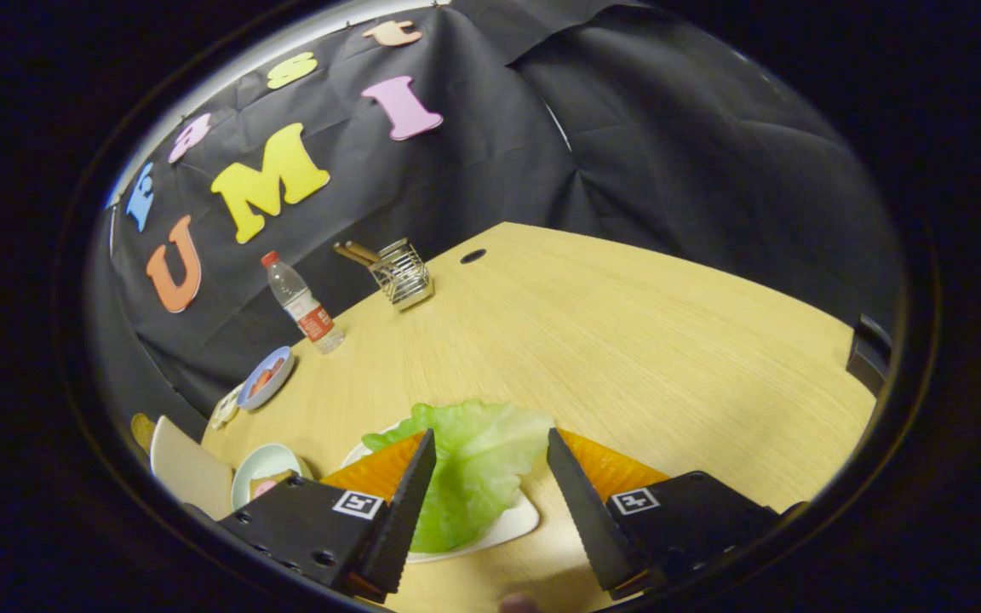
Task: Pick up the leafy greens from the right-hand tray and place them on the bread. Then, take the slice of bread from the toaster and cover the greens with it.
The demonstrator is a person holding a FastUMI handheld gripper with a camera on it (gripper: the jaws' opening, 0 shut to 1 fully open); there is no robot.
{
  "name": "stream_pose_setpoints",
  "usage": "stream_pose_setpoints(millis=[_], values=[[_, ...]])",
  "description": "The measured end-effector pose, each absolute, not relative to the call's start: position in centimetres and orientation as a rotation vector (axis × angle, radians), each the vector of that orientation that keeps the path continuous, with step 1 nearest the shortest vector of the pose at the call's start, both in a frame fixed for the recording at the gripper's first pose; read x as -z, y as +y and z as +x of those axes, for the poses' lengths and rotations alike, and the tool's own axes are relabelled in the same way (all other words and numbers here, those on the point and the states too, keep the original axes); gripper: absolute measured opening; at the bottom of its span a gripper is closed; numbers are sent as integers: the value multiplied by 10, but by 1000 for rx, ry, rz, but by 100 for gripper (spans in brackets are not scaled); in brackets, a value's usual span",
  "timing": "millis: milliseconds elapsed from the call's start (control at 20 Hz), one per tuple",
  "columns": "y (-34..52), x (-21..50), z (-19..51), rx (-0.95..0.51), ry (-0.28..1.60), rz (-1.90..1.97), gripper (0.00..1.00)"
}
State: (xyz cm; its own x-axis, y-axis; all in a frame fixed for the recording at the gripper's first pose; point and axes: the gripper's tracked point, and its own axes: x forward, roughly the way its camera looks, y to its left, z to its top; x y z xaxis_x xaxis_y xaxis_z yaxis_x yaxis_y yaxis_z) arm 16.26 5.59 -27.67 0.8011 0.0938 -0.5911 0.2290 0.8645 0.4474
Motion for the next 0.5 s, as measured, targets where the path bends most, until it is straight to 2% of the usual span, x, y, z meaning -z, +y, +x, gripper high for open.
stream_pose_setpoints(millis=[500], values=[[56,273,155,90,679,640,82]])
